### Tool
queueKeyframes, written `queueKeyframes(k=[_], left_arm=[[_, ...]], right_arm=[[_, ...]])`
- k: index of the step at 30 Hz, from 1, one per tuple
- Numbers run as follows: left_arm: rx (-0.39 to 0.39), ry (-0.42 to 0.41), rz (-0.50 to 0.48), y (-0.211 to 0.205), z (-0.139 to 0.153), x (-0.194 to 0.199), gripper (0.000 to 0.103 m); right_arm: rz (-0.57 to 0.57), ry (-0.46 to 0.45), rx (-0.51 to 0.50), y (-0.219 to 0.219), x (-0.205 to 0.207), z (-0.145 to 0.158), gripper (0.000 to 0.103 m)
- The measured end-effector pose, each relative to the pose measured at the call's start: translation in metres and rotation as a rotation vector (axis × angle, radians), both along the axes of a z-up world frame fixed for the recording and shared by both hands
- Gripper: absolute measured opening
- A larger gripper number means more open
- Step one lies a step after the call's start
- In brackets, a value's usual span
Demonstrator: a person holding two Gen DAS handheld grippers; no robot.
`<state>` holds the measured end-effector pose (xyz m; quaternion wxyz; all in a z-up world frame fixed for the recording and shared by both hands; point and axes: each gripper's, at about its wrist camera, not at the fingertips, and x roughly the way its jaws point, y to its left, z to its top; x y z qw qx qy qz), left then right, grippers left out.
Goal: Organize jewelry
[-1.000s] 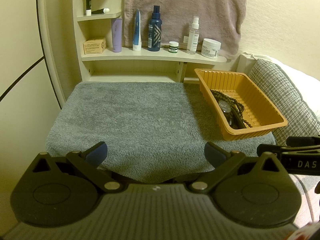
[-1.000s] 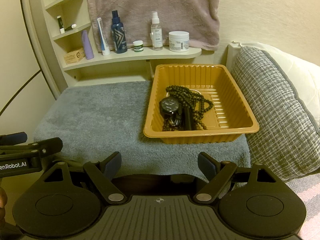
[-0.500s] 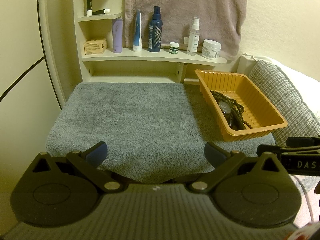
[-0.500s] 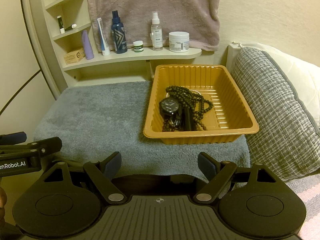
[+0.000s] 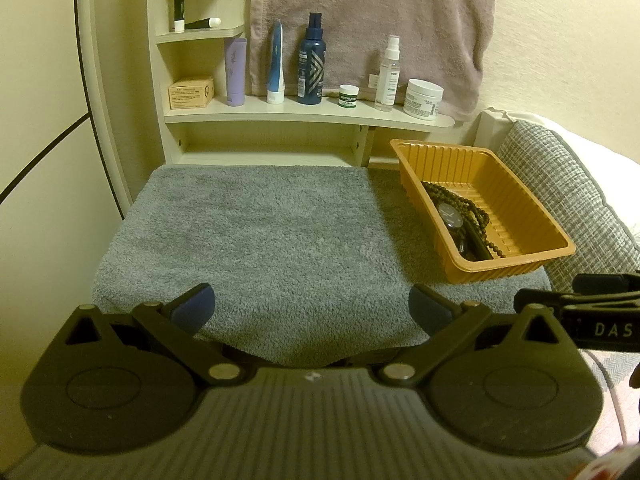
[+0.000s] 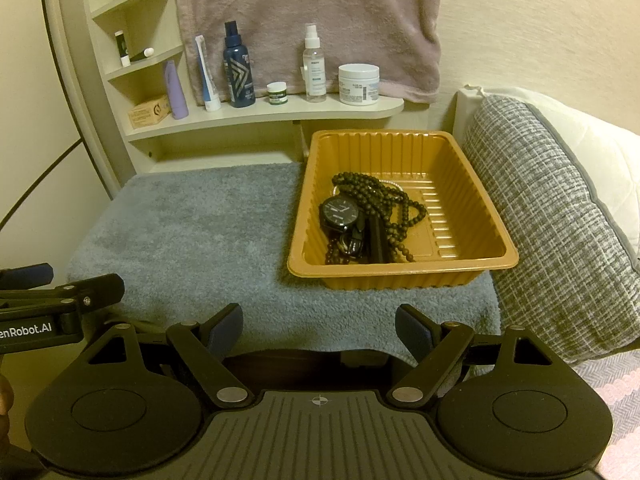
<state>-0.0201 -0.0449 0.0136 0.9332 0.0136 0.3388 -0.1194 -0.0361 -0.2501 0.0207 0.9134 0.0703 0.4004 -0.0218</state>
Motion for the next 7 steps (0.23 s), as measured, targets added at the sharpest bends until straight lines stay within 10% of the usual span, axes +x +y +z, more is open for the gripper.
queueKeyframes(k=[7], left_arm=[[-0.017,-0.023,0.01,0.0015,0.0021,-0.0014,0.102]], right_arm=[[-0.001,-0.001,0.0,0.0001,0.0004,0.0,0.083]])
